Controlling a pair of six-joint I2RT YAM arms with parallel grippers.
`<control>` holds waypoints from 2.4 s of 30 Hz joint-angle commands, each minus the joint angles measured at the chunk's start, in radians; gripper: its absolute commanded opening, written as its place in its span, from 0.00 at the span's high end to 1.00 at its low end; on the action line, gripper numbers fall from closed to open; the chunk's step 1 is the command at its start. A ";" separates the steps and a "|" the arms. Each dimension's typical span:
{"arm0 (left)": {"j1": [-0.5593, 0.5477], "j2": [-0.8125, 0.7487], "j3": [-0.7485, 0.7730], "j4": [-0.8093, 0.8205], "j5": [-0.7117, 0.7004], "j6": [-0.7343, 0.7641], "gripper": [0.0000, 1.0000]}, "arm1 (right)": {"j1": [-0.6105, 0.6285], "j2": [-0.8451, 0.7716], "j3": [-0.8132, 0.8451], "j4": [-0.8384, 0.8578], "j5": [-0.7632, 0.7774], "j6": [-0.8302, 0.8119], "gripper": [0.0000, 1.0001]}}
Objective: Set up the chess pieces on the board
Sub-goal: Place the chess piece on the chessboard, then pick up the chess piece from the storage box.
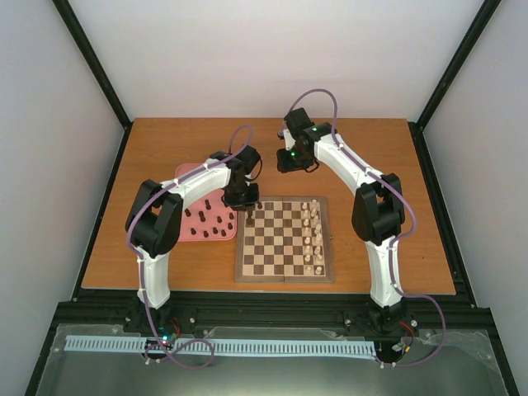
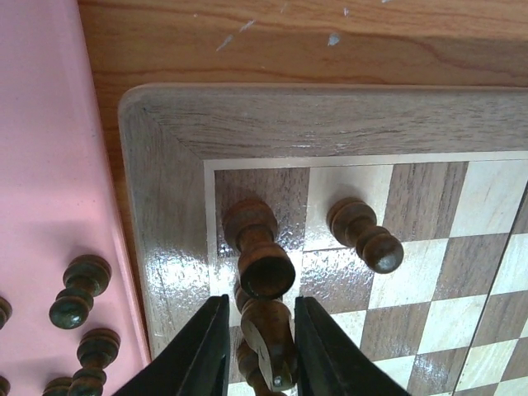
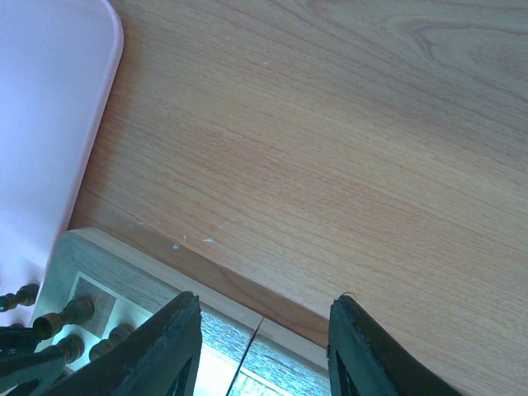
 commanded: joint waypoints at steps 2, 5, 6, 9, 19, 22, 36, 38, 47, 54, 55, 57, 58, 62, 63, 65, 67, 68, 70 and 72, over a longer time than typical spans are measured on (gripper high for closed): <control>-0.011 -0.009 0.036 -0.014 -0.007 0.011 0.73 | -0.011 -0.018 -0.007 0.009 -0.009 -0.004 0.57; -0.011 -0.018 0.037 -0.015 -0.005 0.011 0.70 | -0.011 -0.020 -0.006 0.009 -0.009 -0.004 0.57; -0.011 -0.021 0.038 -0.017 -0.006 0.011 0.69 | -0.011 -0.021 -0.005 0.008 -0.009 -0.004 0.57; -0.011 -0.033 0.048 -0.027 -0.006 0.014 0.64 | -0.011 -0.024 -0.004 0.007 -0.004 -0.004 0.57; -0.011 -0.119 0.131 -0.135 -0.060 0.042 0.48 | -0.011 -0.038 0.001 0.009 -0.001 0.006 0.56; -0.006 -0.157 0.146 -0.167 -0.095 0.048 0.45 | -0.011 -0.043 0.003 0.007 -0.006 0.012 0.56; 0.356 -0.421 -0.051 -0.168 -0.165 0.131 0.25 | 0.154 0.015 0.197 -0.092 -0.004 0.001 0.56; 0.417 -0.463 -0.084 -0.153 -0.169 0.135 0.20 | 0.196 0.041 0.236 -0.102 -0.017 0.003 0.55; 0.640 -0.597 -0.211 -0.125 -0.137 0.180 0.07 | 0.356 0.186 0.419 -0.096 -0.071 0.038 0.55; 0.779 -0.639 -0.344 -0.077 -0.042 0.183 0.07 | 0.411 0.282 0.439 -0.022 -0.086 0.061 0.54; 0.779 -0.644 -0.356 -0.068 -0.031 0.177 0.07 | 0.414 0.296 0.444 -0.013 -0.089 0.064 0.54; 0.780 -0.646 -0.371 -0.060 -0.015 0.173 0.07 | 0.418 0.323 0.467 -0.004 -0.100 0.069 0.54; 0.779 -0.646 -0.373 -0.059 -0.011 0.174 0.07 | 0.420 0.337 0.482 -0.004 -0.103 0.071 0.53; 0.779 -0.647 -0.384 -0.047 0.035 0.164 0.07 | 0.426 0.370 0.505 0.016 -0.117 0.067 0.51; 0.780 -0.646 -0.385 -0.042 0.049 0.162 0.07 | 0.428 0.376 0.506 0.022 -0.115 0.067 0.51; 0.779 -0.646 -0.389 -0.039 0.060 0.160 0.07 | 0.428 0.388 0.505 0.032 -0.103 0.074 0.51; 0.780 -0.646 -0.389 -0.039 0.061 0.158 0.07 | 0.428 0.397 0.505 0.038 -0.095 0.078 0.51; 0.779 -0.646 -0.390 -0.039 0.064 0.159 0.07 | 0.428 0.404 0.505 0.040 -0.094 0.080 0.51; 0.779 -0.649 -0.392 -0.039 0.071 0.156 0.07 | 0.428 0.415 0.505 0.046 -0.100 0.085 0.52; 0.779 -0.654 -0.394 -0.039 0.080 0.155 0.07 | 0.428 0.428 0.506 0.052 -0.100 0.087 0.53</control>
